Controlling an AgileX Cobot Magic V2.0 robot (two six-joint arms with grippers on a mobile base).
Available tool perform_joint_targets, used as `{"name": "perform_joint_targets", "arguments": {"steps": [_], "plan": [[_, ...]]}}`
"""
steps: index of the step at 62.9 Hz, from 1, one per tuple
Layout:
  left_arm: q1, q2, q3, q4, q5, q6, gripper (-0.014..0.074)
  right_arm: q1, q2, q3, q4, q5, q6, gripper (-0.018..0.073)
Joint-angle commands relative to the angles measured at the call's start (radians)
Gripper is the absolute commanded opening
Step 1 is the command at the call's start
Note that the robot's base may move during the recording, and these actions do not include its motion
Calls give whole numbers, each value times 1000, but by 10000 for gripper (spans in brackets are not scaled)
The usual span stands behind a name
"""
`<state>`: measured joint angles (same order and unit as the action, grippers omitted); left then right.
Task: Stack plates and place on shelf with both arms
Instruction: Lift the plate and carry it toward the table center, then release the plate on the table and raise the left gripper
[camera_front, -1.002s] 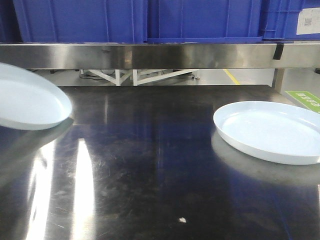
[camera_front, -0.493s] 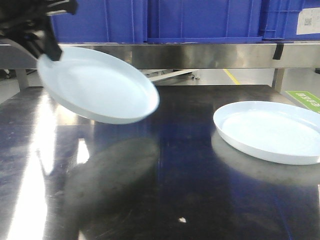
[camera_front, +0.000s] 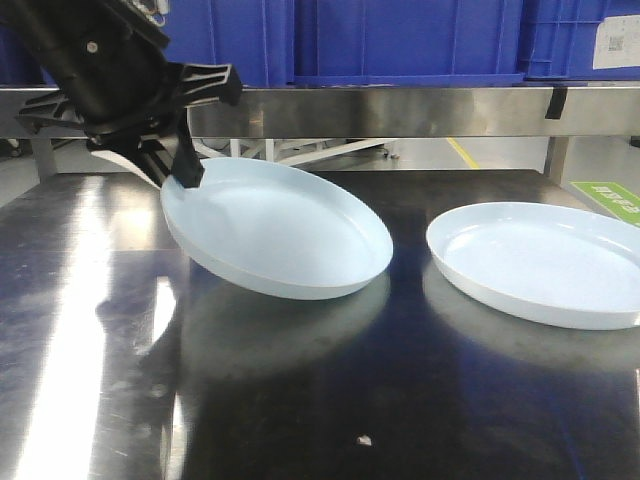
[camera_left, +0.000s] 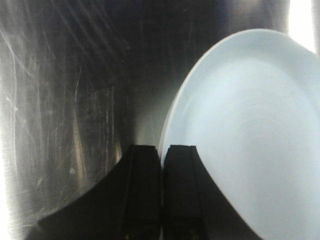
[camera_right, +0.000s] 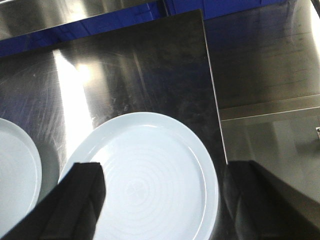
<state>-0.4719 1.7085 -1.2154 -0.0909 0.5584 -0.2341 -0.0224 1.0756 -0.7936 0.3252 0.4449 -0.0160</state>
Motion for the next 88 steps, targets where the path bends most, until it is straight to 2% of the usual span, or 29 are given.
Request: {"name": "perform_joint_targets", "arguments": {"steps": [1, 5, 15, 21, 26, 32, 36, 40, 42, 46, 56, 67, 77, 88], "plan": [[-7, -29, -32, -9, -45, 0, 122, 0, -12, -39, 16, -70, -8, 601], [-7, -23, -32, 0, -38, 0, 195, 0, -12, -39, 16, -70, -8, 601], [-7, -14, -32, 8, -21, 0, 509, 0, -12, -39, 16, -70, -8, 601], [-7, -14, -38, 15, -17, 0, 575, 0, -12, -39, 16, -70, -8, 601], [-7, -14, -44, 15, -10, 0, 552, 0, -12, -39, 16, -70, -8, 601], [-7, -18, -70, 15, 16, 0, 484, 0, -12, -39, 16, -70, -8, 601], [-7, -30, -89, 18, 25, 0, 347, 0, -12, -39, 16, -70, -8, 601], [-7, -50, -104, 18, 25, 0, 134, 0, -12, -39, 16, -70, -8, 601], [-7, -64, -111, 18, 25, 0, 61, 0, -12, -39, 16, -70, -8, 601], [-7, -102, -130, 18, 23, 0, 122, 0, -12, -39, 16, -70, -8, 601], [7, -230, -149, 18, -39, -11, 90, 0, -12, -39, 16, -70, -8, 601], [66, -390, -141, 14, -61, -11, 90, 0, -12, -39, 17, -70, -8, 601], [165, -572, -24, 16, -140, -42, 90, 0, -12, -39, 17, -70, -8, 601], [321, -820, 261, 24, -217, -44, 90, 0, -12, -39, 17, -70, -8, 601]]}}
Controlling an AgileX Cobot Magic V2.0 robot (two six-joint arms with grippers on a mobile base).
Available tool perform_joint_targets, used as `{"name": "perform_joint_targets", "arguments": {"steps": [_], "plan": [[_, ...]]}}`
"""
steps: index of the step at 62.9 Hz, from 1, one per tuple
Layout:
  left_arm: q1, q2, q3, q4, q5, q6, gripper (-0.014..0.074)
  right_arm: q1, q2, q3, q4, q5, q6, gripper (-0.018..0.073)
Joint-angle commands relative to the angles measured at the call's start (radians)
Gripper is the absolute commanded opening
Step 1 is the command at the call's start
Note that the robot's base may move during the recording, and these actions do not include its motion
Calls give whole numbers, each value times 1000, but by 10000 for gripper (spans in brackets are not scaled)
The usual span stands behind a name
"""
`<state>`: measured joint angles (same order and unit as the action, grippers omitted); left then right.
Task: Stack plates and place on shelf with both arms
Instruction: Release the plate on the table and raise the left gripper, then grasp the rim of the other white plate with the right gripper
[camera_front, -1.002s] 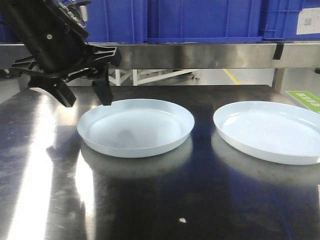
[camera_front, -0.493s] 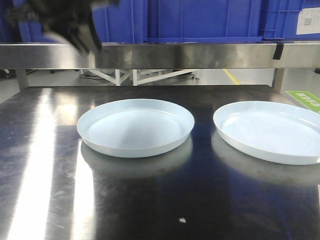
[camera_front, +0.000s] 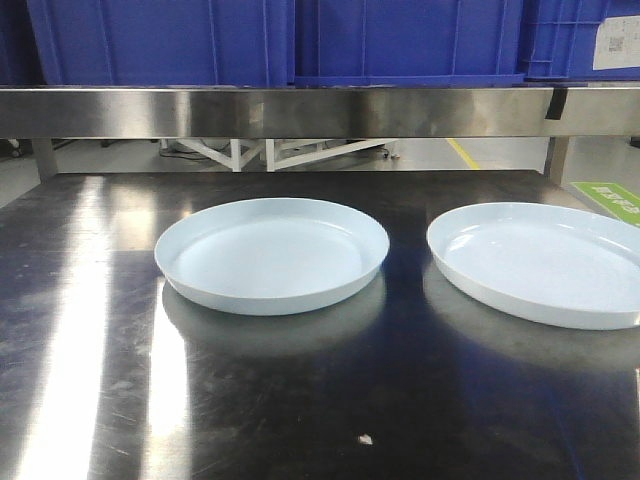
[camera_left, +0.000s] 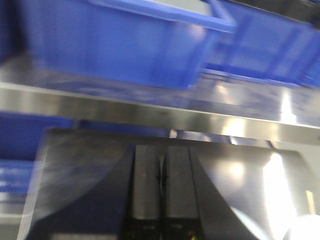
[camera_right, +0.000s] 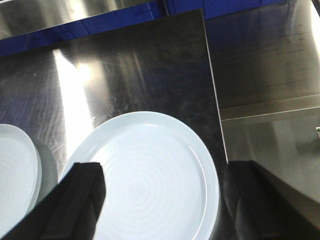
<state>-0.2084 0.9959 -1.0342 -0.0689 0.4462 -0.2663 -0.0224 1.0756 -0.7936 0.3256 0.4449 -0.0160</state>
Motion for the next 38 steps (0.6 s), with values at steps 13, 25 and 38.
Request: {"name": "perform_joint_targets", "arguments": {"steps": [13, 25, 38], "plan": [[139, -370, 447, 4, -282, -8, 90, 0, -12, -39, 17, -70, -8, 601], [139, -488, 682, 8, -369, -5, 90, 0, -12, -39, 17, -68, -8, 551], [139, -514, 760, 23, -390, -1, 90, 0, -12, -39, 17, -66, -8, 506]]}}
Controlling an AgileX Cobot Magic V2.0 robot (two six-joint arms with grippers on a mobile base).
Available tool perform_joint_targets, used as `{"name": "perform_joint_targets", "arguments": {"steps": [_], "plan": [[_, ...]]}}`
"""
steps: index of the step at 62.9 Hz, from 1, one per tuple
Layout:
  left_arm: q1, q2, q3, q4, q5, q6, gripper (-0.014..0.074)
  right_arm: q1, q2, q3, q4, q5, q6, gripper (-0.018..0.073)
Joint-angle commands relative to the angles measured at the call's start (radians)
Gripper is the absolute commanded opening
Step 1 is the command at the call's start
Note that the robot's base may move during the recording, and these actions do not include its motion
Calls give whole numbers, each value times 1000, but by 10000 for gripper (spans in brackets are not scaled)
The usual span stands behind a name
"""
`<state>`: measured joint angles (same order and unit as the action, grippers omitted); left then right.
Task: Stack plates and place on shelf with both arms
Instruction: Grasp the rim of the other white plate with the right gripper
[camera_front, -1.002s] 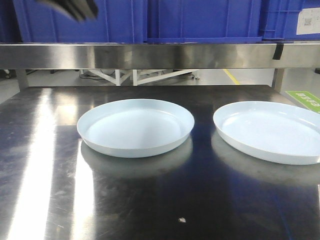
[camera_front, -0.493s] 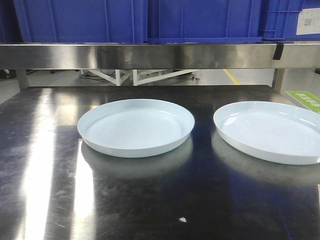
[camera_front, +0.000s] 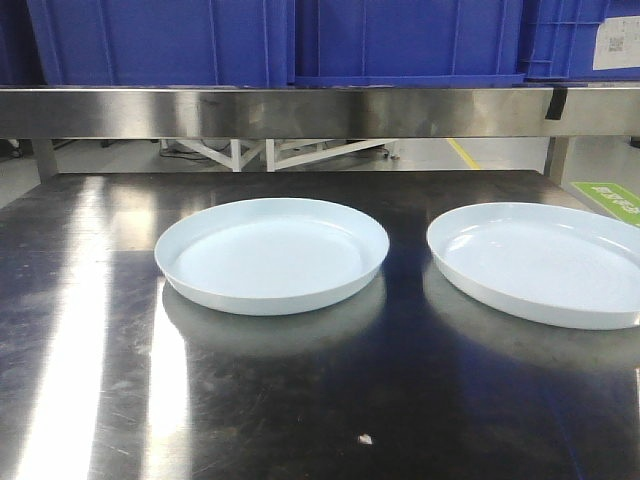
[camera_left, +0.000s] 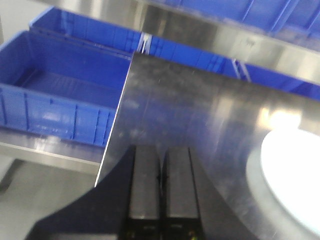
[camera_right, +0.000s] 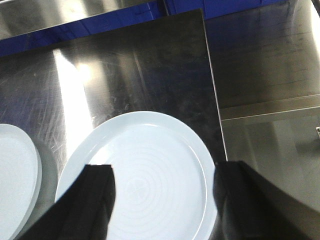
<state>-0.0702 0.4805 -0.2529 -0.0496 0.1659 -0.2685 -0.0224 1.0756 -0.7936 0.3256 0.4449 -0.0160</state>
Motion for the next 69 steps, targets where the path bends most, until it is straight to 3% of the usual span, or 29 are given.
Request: {"name": "perform_joint_targets", "arguments": {"steps": [1, 22, 26, 29, 33, 34, 37, 42, 57, 61, 69], "plan": [[1, 1, -21, 4, -111, 1, 90, 0, -12, -39, 17, -66, -8, 506], [1, 1, -21, 9, -113, 1, 90, 0, -12, -39, 17, -58, -8, 476], [1, 1, -21, 9, -113, 1, 90, 0, -12, -39, 17, -50, -8, 396], [1, 1, -21, 9, -113, 1, 90, 0, -9, -39, 16, -47, -10, 277], [1, 1, -21, 9, -113, 1, 90, 0, -4, -39, 16, -23, -10, 33], [1, 1, -21, 9, -113, 1, 90, 0, -4, -39, 16, -18, -10, 29], [1, 1, -21, 9, -113, 1, 90, 0, 0, -39, 15, -5, -10, 85], [1, 1, -21, 9, -113, 1, 90, 0, -1, -39, 15, 2, -10, 47], [1, 1, -21, 9, -113, 1, 90, 0, -1, -39, 15, 22, -9, 65], [1, 1, -21, 9, -113, 1, 90, 0, -1, -39, 15, 33, -9, 136], [1, 1, -21, 9, -113, 1, 90, 0, -1, -39, 15, 46, -10, 410]]}}
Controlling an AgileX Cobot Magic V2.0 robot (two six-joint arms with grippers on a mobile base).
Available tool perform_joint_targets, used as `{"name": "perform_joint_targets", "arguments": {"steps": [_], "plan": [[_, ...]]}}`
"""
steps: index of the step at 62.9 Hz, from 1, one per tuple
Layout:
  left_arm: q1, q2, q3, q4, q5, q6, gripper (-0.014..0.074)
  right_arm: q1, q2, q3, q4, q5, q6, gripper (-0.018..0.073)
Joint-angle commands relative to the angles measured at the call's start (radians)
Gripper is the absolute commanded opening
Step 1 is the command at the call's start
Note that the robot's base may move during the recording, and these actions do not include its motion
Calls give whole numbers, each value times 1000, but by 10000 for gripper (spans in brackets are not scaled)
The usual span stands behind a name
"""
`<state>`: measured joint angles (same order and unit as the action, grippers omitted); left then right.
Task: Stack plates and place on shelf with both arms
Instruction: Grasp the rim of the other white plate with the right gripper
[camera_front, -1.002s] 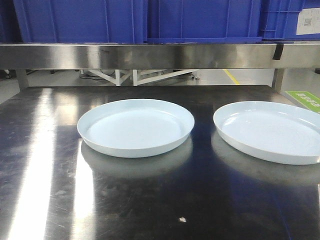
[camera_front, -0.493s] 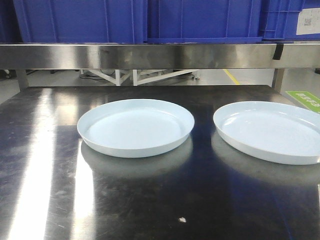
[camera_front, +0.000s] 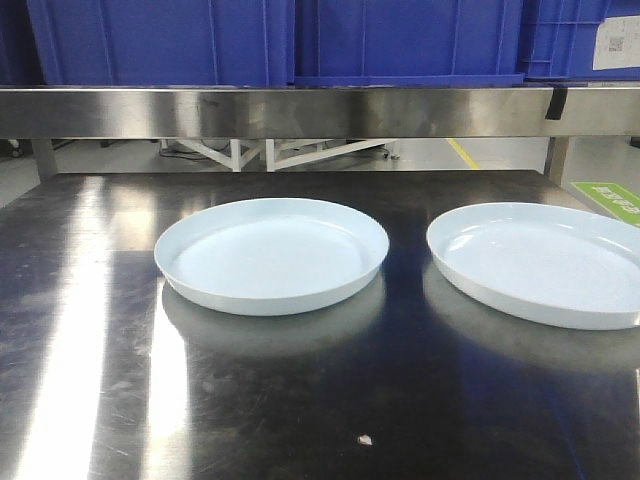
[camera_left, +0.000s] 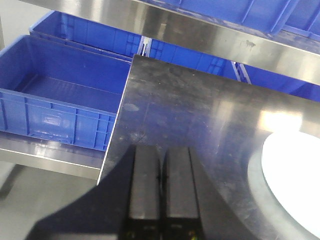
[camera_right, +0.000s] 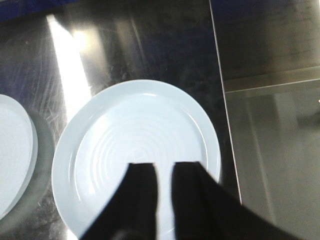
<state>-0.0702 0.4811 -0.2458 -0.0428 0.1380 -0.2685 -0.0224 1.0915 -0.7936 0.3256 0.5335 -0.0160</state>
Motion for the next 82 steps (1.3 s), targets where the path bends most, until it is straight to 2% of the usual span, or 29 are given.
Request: {"name": "perform_joint_targets", "arguments": {"steps": [1, 6, 29, 49, 65, 77, 82], "plan": [[1, 1, -28, 2, -85, 1, 90, 0, -16, -39, 15, -41, -10, 435], [1, 1, -28, 2, -85, 1, 90, 0, -16, -39, 15, -34, -10, 514], [1, 1, -28, 2, -85, 1, 90, 0, 36, -39, 6, -57, -10, 485], [1, 1, -28, 2, -85, 1, 90, -2, 226, -39, -39, -190, -10, 485], [1, 1, -28, 2, -85, 1, 90, -2, 379, -39, -39, -213, -10, 485], [1, 1, -28, 2, -85, 1, 90, -2, 411, -39, -39, -214, -10, 485], [1, 1, -28, 2, -85, 1, 90, -2, 411, -39, -39, -218, -10, 450]]}}
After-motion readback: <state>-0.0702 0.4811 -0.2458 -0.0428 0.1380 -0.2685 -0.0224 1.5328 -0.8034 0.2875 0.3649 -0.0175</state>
